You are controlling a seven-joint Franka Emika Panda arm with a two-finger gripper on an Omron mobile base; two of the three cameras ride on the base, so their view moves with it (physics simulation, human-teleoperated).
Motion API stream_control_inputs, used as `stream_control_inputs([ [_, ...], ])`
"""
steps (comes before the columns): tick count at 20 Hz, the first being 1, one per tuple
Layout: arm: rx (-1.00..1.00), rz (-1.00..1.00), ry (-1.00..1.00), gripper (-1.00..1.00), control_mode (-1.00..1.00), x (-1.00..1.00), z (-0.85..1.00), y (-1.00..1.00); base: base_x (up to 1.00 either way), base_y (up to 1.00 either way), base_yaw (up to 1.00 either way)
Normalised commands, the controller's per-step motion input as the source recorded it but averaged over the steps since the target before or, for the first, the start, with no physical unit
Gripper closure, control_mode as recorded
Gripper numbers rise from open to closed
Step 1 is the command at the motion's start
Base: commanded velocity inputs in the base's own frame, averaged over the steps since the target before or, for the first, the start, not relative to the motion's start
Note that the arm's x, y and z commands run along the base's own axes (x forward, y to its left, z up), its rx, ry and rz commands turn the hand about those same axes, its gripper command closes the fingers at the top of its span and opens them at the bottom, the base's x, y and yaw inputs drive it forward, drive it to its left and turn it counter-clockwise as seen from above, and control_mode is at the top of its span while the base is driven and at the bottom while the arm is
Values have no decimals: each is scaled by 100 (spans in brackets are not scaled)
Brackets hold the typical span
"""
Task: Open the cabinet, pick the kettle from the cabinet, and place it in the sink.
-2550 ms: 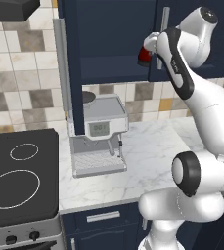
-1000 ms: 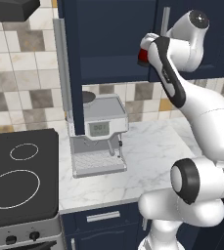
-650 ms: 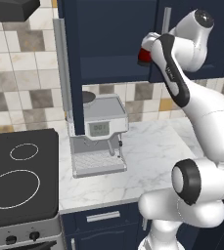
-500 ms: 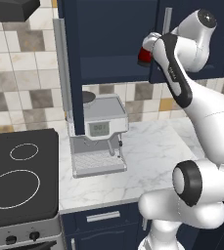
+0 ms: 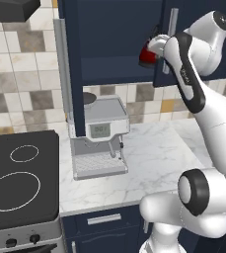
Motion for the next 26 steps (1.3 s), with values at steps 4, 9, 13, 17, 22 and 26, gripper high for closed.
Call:
stream_control_inputs([
  [4, 5, 8, 0, 100, -100, -38, -9, 10, 0, 0, 0],
  [9, 4, 9, 0, 100, -100, -43, -9, 6, 0, 0, 0],
  [13, 3, 10, 0, 100, -100, -46, -9, 2, 0, 0, 0],
  [17, 3, 12, 0, 100, -100, -48, -9, 0, 0, 0, 0],
  [22, 4, 13, 0, 100, -100, -49, -8, 0, 0, 0, 0],
  [26, 4, 12, 0, 100, -100, -50, -8, 0, 0, 0, 0],
])
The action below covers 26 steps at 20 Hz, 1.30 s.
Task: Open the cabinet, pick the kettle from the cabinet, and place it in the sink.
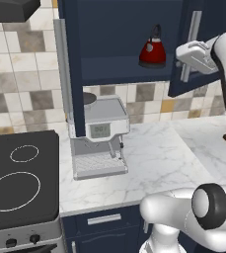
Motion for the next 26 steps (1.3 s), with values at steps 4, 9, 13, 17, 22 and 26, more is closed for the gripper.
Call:
stream_control_inputs([
  [4, 5, 12, 0, 100, -100, -52, -7, -3, 0, 0, 0],
  [9, 6, 10, 0, 100, -100, -52, -7, -5, 0, 0, 0],
  [13, 7, 8, 0, 100, -100, -51, -9, -6, 0, 0, 0],
  [17, 8, 6, 0, 100, -100, -48, -9, -9, 0, 0, 0],
  [22, 2, 1, 0, 100, -100, -30, -21, 6, 0, 0, 0],
  [26, 0, 0, 0, -100, -100, -16, -29, 12, 0, 0, 0],
])
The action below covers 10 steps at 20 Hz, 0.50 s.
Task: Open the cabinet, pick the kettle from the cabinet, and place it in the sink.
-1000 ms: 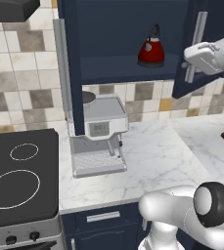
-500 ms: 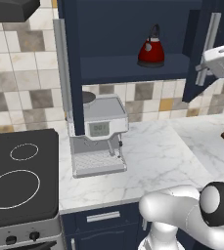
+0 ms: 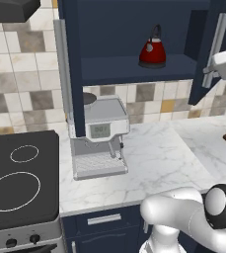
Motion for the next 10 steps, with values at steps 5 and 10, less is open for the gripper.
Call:
stream_control_inputs([
  [5, 0, -3, -1, -100, -100, -37, -22, -10, 0, 0, 0],
  [10, -2, -16, -2, -100, -100, -47, -36, 6, 0, 0, 0],
])
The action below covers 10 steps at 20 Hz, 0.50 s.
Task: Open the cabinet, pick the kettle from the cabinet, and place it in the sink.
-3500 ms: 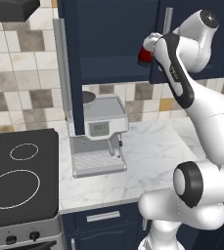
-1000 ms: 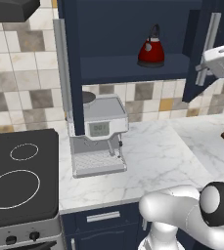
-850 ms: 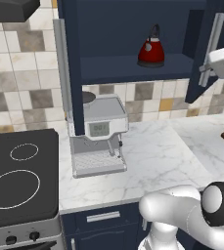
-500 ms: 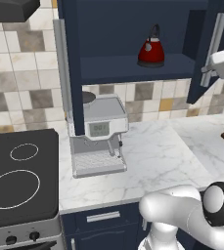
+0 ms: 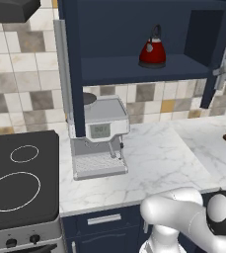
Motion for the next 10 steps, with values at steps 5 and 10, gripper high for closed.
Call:
stream_control_inputs([
  [5, 0, -25, -1, -100, -100, -36, -22, -7, 0, 0, 0],
  [10, -4, -32, 0, -100, -100, -35, -25, -13, 0, 0, 0],
])
